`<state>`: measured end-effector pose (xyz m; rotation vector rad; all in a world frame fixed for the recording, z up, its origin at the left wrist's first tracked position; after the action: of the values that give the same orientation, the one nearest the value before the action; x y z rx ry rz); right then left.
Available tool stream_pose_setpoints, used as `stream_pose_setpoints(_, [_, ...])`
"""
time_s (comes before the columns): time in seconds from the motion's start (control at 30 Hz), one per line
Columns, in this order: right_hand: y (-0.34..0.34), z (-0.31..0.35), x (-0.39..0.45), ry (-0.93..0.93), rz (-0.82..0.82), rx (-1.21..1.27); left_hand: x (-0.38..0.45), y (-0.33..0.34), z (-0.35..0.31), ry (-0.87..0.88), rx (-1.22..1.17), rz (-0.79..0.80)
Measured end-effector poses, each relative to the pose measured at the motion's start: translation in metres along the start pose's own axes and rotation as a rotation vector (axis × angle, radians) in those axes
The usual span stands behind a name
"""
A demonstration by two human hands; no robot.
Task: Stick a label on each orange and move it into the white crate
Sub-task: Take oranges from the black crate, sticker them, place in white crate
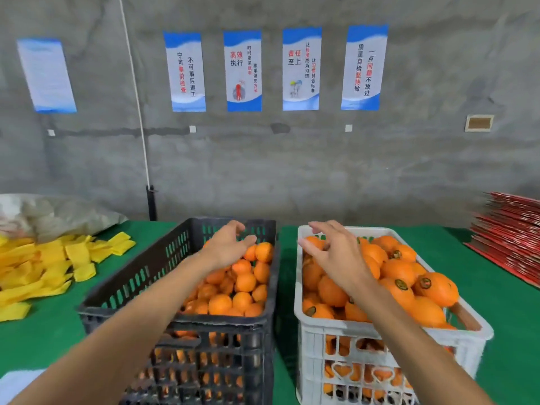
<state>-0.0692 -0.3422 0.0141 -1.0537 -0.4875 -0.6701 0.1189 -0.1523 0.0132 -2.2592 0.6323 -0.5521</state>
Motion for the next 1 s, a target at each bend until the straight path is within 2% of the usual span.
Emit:
stream_pose_setpoints(0.1, [0.049, 0.032, 0.013, -0.051, 0.102, 0.092, 0.009, -0.027, 0.054, -0.153, 0.205, 0.090])
stream_pose_setpoints(0.23, [0.104, 0.060, 0.031, -0.029, 0.349, 0.231, 0.013, -0.051, 0.118, -0.398, 0.371, 0.367])
stream_pose_setpoints(0.33, [0.134, 0.068, 0.043, -0.022, 0.555, 0.186, 0.031, -0.061, 0.153, -0.513, 0.323, 0.415])
stream_pose_setpoints(0.43, [0.155, 0.063, 0.056, -0.016, 0.654, 0.065, 0.062, -0.057, 0.169, -0.529, 0.211, 0.385])
stream_pose_setpoints(0.53, [0.170, 0.056, 0.070, -0.009, 0.716, 0.040, 0.090, -0.044, 0.186, -0.558, 0.103, 0.385])
stream_pose_setpoints(0.6, [0.177, 0.052, 0.076, -0.029, 0.753, 0.031, 0.099, -0.028, 0.196, -0.625, 0.030, 0.459])
stream_pose_setpoints(0.67, [0.182, 0.049, 0.079, -0.030, 0.764, 0.037, 0.110, -0.011, 0.206, -0.642, 0.112, 0.542])
stream_pose_setpoints(0.77, [0.187, 0.044, 0.081, -0.012, 0.747, 0.071, 0.125, 0.002, 0.216, -0.593, 0.264, 0.484])
stream_pose_setpoints(0.87, [0.186, 0.041, 0.081, -0.004, 0.721, 0.073, 0.127, 0.000, 0.218, -0.593, 0.308, 0.451])
stream_pose_setpoints(1.0, [0.175, 0.050, 0.079, 0.010, 0.638, 0.037, 0.110, -0.027, 0.176, -0.535, 0.306, 0.455])
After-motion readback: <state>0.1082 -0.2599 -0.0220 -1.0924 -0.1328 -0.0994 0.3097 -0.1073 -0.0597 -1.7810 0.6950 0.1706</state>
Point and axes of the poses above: each hand's wrist, its own x-axis towards the middle knuckle, its own y-axis out of the palm, z = x × y, the point moved 1 cm from there along x, towards the middle knuckle, and after that the axes turned 6 degrees about z, right-handed, at the moved point
